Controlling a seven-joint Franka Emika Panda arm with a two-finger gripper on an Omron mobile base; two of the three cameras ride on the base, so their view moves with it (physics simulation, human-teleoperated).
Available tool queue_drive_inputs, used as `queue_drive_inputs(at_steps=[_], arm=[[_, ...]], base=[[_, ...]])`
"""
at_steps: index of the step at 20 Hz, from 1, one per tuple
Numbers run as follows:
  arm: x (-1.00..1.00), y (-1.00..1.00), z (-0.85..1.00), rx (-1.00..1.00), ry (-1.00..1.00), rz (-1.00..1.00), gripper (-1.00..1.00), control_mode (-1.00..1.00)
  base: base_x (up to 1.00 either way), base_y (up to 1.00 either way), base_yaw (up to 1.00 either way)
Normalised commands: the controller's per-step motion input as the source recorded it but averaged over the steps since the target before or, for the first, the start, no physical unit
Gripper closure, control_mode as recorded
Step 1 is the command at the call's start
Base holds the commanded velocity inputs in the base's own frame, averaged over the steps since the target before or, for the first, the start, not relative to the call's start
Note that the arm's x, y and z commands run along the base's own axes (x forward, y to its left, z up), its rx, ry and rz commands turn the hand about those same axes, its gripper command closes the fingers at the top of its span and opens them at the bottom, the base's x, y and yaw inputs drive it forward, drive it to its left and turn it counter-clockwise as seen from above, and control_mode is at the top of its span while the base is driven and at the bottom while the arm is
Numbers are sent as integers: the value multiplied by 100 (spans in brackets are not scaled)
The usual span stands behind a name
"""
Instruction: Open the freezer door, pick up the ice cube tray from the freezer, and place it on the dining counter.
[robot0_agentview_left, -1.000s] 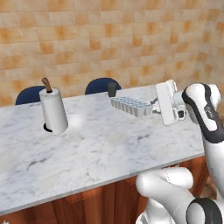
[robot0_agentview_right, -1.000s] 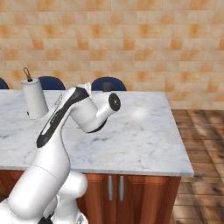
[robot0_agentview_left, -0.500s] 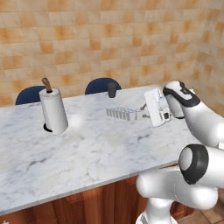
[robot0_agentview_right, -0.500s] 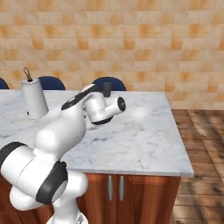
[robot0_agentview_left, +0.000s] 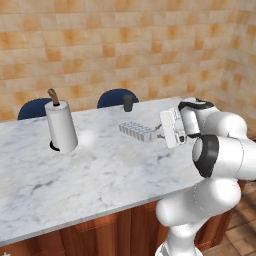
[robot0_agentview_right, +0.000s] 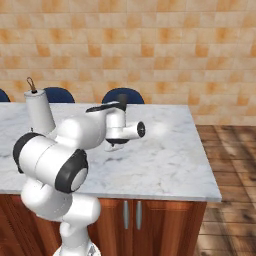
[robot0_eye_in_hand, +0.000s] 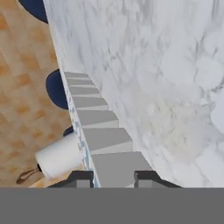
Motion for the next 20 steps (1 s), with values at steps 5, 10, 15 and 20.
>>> queue_drive_inputs(at_steps=[5, 10, 15, 20], arm=[[40, 19, -16, 0, -10, 0, 100, -100], [19, 17, -20, -3, -15, -2, 100, -100], [5, 15, -14, -3, -11, -3, 100, -100], [0, 7, 8, -1, -11, -3, -100, -100]], base=[[0, 0, 0], [0, 0, 0], [0, 0, 0], [0, 0, 0]])
